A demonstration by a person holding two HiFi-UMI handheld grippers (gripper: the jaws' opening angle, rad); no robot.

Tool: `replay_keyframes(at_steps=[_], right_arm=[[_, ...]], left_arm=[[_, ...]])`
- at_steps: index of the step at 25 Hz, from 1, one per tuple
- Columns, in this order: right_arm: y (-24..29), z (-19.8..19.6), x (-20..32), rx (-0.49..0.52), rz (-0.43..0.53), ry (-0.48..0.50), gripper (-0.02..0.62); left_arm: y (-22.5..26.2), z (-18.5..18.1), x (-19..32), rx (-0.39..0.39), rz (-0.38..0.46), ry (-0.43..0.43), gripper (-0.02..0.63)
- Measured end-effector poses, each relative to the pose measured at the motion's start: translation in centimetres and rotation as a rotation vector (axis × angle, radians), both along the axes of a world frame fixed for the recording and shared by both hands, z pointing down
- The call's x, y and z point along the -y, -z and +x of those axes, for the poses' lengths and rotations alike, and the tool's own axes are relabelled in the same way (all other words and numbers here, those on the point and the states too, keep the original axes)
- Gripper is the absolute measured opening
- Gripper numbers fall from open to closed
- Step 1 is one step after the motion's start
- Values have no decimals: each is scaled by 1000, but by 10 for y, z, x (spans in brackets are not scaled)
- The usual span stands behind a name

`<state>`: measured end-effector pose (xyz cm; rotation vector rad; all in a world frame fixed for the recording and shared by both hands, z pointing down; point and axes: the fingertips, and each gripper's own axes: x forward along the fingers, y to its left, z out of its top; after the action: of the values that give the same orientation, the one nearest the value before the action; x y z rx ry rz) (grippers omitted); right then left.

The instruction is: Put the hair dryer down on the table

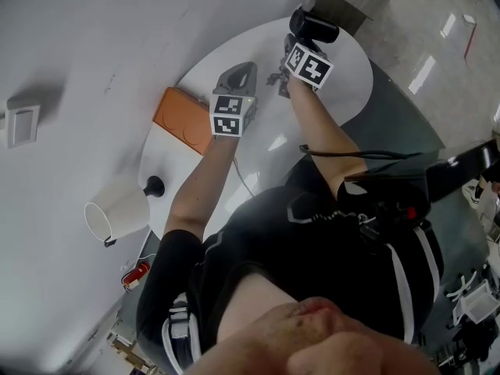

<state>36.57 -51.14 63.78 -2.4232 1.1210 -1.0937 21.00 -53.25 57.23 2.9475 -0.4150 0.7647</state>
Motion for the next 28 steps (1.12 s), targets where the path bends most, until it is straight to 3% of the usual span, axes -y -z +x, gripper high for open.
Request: replay_keyframes(at_steps=[8,28], right_arm=[[-27,16,1,-13,-103,-28,255],[-82,42,8,153,-249,-161,255]], left_arm=[[-8,18,10,44,5,-40,32],[-53,32,17,133,-39,-98,32]])
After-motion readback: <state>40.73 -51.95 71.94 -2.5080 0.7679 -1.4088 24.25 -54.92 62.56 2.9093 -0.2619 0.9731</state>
